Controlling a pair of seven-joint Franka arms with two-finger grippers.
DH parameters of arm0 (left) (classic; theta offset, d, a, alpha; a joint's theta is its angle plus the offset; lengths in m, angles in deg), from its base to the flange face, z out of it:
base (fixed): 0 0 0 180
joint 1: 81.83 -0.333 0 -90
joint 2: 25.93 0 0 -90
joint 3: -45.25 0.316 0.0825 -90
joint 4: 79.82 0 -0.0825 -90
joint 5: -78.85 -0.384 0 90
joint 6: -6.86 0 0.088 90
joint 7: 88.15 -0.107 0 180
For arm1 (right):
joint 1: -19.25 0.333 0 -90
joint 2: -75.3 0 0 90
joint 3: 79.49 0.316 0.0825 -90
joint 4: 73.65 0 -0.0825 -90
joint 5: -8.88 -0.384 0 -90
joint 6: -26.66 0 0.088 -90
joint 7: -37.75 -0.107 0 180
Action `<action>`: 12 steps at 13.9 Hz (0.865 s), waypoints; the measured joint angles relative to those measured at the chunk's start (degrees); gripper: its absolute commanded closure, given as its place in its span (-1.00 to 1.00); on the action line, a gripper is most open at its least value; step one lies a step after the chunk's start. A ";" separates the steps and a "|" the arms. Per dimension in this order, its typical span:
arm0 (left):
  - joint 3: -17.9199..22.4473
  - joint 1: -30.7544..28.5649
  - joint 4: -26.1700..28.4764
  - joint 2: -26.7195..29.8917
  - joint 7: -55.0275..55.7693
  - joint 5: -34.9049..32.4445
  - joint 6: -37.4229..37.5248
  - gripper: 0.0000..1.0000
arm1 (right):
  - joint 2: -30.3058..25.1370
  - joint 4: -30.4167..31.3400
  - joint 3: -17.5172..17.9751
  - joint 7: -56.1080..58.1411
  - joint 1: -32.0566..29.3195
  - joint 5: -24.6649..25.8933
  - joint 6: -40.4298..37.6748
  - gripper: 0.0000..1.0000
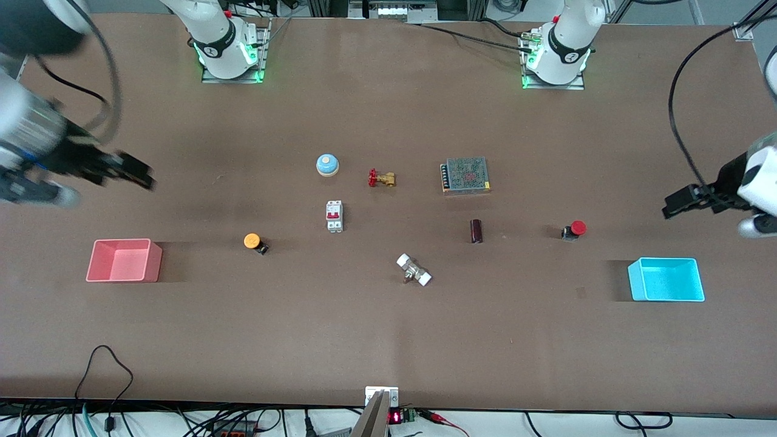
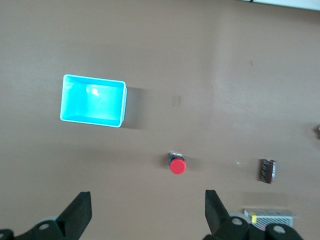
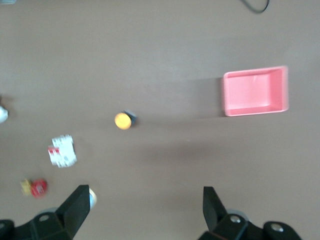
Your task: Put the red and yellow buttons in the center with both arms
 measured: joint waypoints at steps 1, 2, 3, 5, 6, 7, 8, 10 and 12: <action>-0.37 0.01 -1.00 0.74 0.02 0.00 2.22 -1.00 | -1.79 -0.44 -1.25 4.15 -0.22 0.00 -1.22 -1.00; -0.69 0.01 -1.53 1.11 0.04 0.00 3.82 -1.00 | -2.91 -0.37 -2.20 5.94 -0.30 0.01 -1.91 -1.00; -0.91 0.01 -1.71 1.15 0.04 0.00 4.46 -1.00 | -3.37 -0.15 -2.85 6.71 -0.34 0.01 -2.30 -1.00; -1.02 0.00 -1.70 1.01 0.04 0.00 4.53 -1.00 | -3.10 0.93 -3.13 6.81 -0.34 0.01 -2.53 -1.00; -1.11 0.00 -1.70 1.02 0.04 0.00 4.53 -1.00 | -2.81 1.64 -3.13 6.81 -0.32 0.01 -2.54 -1.00; -1.27 0.01 -1.69 1.01 0.04 0.00 4.54 -1.00 | -2.41 2.09 -3.11 6.82 -0.28 0.02 -2.54 -1.00; -1.42 0.07 -1.65 1.01 0.04 0.01 4.60 -1.00 | -2.01 2.26 -3.08 6.83 -0.20 0.02 -2.54 -1.00; -1.54 0.10 -1.58 1.00 0.04 0.01 4.81 -1.00 | -1.75 2.31 -3.01 6.83 -0.05 0.02 -2.55 -1.00; -1.53 0.07 -1.59 1.00 0.04 0.01 4.82 -1.00 | -1.78 2.31 -3.00 6.83 0.03 0.02 -2.57 -1.00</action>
